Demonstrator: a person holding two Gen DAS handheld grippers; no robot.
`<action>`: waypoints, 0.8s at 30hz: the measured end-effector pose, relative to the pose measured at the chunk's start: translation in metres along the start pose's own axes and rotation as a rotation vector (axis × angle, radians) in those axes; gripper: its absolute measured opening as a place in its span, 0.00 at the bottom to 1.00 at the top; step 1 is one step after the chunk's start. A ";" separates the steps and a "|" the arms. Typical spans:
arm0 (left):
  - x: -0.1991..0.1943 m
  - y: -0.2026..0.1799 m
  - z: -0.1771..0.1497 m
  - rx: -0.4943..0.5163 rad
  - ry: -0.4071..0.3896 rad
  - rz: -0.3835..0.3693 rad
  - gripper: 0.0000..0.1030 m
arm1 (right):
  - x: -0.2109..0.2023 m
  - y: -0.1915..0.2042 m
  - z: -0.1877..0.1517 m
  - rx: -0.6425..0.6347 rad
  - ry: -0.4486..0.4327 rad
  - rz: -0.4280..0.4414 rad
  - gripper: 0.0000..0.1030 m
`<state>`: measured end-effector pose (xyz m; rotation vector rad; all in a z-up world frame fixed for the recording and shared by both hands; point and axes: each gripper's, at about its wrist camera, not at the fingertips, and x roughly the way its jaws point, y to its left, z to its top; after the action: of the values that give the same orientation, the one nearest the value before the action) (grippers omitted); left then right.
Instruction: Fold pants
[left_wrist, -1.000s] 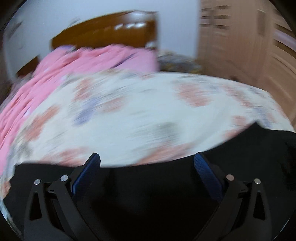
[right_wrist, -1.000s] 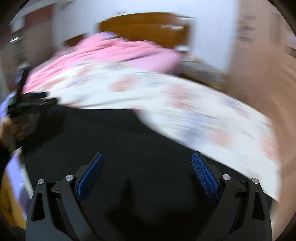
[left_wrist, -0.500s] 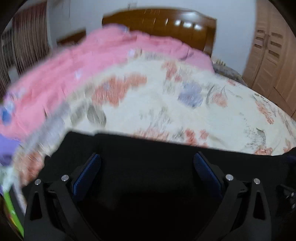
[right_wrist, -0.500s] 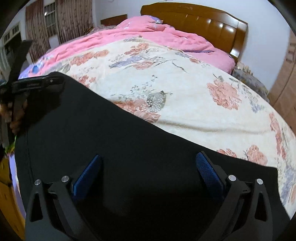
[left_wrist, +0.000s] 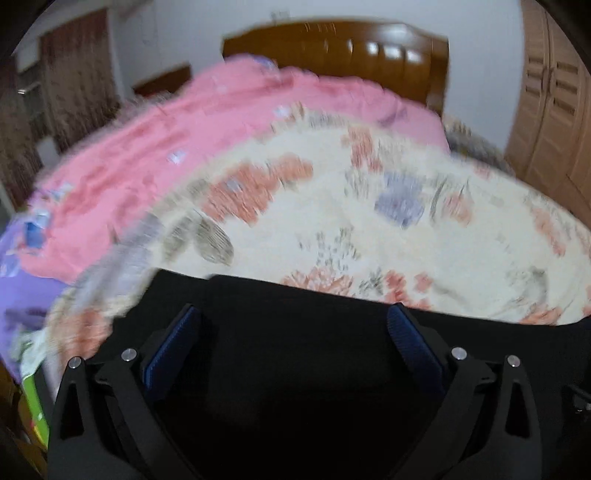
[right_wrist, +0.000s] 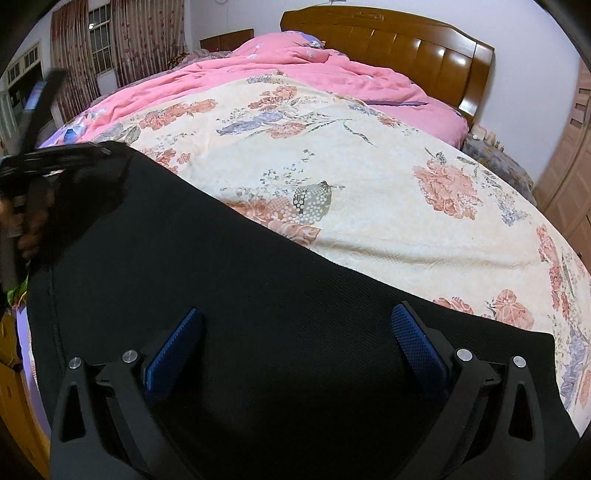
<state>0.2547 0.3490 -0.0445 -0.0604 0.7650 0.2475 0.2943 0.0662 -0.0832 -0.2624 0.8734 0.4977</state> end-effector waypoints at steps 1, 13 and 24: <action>-0.013 0.002 -0.003 -0.005 -0.029 -0.017 0.98 | 0.000 0.000 0.000 -0.002 0.000 -0.003 0.96; 0.033 0.011 -0.042 0.101 0.055 0.140 0.99 | -0.013 0.010 0.001 0.018 0.050 0.004 0.96; 0.037 0.015 -0.047 0.077 0.046 0.134 0.99 | -0.055 0.049 -0.062 -0.040 0.098 0.042 0.96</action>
<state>0.2452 0.3642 -0.1036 0.0582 0.8247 0.3452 0.1978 0.0648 -0.0795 -0.3078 0.9669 0.5453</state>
